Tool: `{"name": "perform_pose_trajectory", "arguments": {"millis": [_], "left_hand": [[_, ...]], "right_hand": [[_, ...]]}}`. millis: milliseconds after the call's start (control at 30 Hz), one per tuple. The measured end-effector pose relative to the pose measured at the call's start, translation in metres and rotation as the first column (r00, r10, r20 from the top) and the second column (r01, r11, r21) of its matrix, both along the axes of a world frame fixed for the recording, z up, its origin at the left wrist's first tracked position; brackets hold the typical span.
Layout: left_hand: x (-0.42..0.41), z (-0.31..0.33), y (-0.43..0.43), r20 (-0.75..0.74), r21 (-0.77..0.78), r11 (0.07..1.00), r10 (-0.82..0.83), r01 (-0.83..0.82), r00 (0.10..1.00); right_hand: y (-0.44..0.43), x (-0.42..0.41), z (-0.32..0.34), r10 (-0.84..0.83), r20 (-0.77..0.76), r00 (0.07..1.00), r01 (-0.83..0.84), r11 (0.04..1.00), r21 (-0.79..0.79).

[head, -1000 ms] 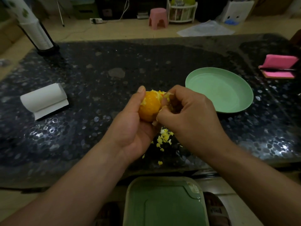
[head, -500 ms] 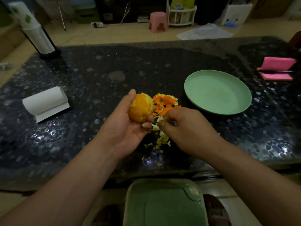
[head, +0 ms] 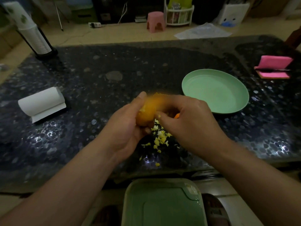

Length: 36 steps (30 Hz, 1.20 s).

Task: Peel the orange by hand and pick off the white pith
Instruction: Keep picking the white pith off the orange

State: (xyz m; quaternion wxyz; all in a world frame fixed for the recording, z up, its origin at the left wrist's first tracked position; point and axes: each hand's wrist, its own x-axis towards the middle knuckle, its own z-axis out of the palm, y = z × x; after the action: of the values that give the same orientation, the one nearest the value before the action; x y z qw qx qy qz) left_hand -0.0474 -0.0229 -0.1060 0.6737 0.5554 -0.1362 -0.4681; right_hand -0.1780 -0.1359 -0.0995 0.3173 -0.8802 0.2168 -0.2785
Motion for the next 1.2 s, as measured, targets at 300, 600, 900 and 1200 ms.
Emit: {"name": "perform_pose_trajectory", "arguments": {"millis": [300, 600, 900, 1200], "left_hand": [[0.001, -0.007, 0.001, 0.235, 0.064, 0.998, -0.010, -0.006, 0.972], [0.001, -0.003, 0.005, 0.191, 0.074, 0.997, -0.053, 0.040, 0.980], [0.004, 0.003, 0.008, 0.056, 0.057, 0.995, -0.083, 0.079, 0.995], [0.003, -0.002, 0.006, 0.199, 0.119, 0.993, -0.045, 0.021, 0.979]], "right_hand": [[0.004, 0.002, -0.004, -0.016, -0.005, 1.000, 0.016, 1.000, -0.006], [0.001, -0.001, -0.003, 0.021, 0.001, 1.000, -0.021, 0.999, 0.033], [-0.008, -0.008, 0.000, 0.068, -0.045, 0.997, -0.067, 0.998, 0.018], [-0.007, -0.007, -0.002, 0.061, -0.099, 0.993, -0.069, 0.994, -0.088]]}}
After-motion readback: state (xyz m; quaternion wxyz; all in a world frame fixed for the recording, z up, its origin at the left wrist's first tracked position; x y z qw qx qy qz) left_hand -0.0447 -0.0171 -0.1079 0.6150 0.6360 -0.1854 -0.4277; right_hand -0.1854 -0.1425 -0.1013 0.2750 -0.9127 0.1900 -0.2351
